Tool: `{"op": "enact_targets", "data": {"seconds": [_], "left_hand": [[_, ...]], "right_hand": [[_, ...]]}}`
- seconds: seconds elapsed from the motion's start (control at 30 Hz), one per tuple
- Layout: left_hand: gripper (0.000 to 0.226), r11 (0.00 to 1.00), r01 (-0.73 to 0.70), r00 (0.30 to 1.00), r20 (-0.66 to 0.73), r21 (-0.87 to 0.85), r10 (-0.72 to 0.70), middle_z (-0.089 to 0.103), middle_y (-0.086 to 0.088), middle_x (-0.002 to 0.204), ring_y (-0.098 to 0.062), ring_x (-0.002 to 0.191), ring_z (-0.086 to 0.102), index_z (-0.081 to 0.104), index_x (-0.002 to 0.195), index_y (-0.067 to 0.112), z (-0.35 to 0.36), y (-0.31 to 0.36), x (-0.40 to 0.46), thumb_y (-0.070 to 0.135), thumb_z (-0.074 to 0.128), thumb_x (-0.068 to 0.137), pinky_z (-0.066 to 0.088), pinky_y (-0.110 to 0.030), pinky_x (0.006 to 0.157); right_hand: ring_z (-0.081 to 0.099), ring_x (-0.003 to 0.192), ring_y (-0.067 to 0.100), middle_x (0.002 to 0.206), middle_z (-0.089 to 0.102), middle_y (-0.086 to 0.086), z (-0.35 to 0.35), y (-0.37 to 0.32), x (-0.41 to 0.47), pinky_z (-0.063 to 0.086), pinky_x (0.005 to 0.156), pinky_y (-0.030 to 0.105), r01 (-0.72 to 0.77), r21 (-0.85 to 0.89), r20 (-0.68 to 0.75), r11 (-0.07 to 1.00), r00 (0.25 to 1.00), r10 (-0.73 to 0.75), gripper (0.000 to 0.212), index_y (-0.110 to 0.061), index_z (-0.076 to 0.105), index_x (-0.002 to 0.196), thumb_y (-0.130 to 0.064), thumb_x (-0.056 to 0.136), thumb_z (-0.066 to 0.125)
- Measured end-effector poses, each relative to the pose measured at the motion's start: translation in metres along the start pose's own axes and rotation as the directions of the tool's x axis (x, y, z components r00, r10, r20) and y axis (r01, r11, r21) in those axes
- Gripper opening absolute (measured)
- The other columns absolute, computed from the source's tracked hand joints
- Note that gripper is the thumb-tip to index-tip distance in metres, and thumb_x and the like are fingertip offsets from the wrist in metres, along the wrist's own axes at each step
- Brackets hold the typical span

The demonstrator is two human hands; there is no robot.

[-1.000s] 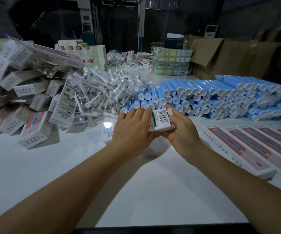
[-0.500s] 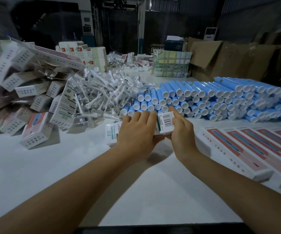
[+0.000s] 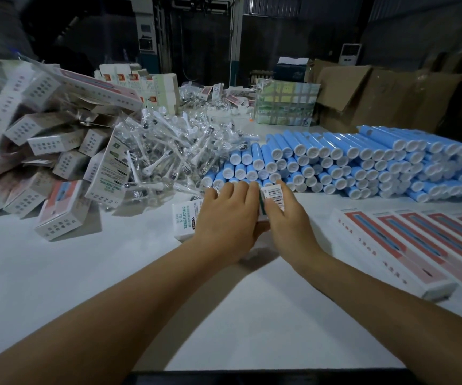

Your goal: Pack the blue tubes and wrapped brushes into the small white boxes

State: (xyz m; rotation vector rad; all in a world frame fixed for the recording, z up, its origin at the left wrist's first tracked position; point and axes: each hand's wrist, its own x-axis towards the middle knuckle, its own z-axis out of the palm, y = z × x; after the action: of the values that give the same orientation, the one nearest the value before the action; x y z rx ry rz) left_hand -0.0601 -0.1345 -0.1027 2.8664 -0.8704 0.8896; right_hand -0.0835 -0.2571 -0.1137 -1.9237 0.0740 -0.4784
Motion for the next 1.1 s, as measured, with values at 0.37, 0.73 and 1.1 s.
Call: {"op": "enact_targets", "data": {"seconds": [0.37,0.73,1.1], "left_hand": [[0.068,1.0,0.002,0.999,-0.05,-0.013,-0.003,0.048,0.0,0.126,-0.022,0.112,0.045,0.034,0.134,0.016,0.01,-0.005,0.003,0.066,0.038,0.088,0.034,-0.036,0.089],[0.047,-0.076,0.081,0.876,0.108,-0.994,-0.47,0.065,0.0,0.095,-0.005,0.085,0.064,0.055,0.107,0.028,-0.048,-0.007,0.02,0.066,0.048,0.081,0.051,-0.022,0.062],[0.056,-0.538,0.217,0.719,0.506,-0.814,-0.477,0.073,0.0,0.092,-0.017,0.087,0.07,0.062,0.112,0.02,-0.021,-0.016,0.023,0.064,0.031,0.093,0.054,-0.033,0.069]], "right_hand": [[0.058,0.117,0.021,0.127,0.061,0.004,-0.004,-0.002,0.005,0.045,0.102,0.047,-0.165,0.222,0.167,0.961,0.978,0.129,0.063,-0.023,0.033,0.147,-0.027,0.088,0.056],[0.05,0.089,-0.009,0.103,0.049,-0.021,-0.007,-0.018,-0.005,0.046,0.076,0.016,0.23,0.111,0.083,0.967,0.967,-0.239,0.049,-0.057,0.033,0.127,-0.053,0.081,0.049],[0.053,0.105,0.008,0.107,0.043,-0.011,-0.006,-0.016,-0.005,0.054,0.087,0.024,0.282,-0.113,0.185,0.953,0.948,-0.258,0.064,-0.041,0.039,0.14,-0.043,0.082,0.067]]}}
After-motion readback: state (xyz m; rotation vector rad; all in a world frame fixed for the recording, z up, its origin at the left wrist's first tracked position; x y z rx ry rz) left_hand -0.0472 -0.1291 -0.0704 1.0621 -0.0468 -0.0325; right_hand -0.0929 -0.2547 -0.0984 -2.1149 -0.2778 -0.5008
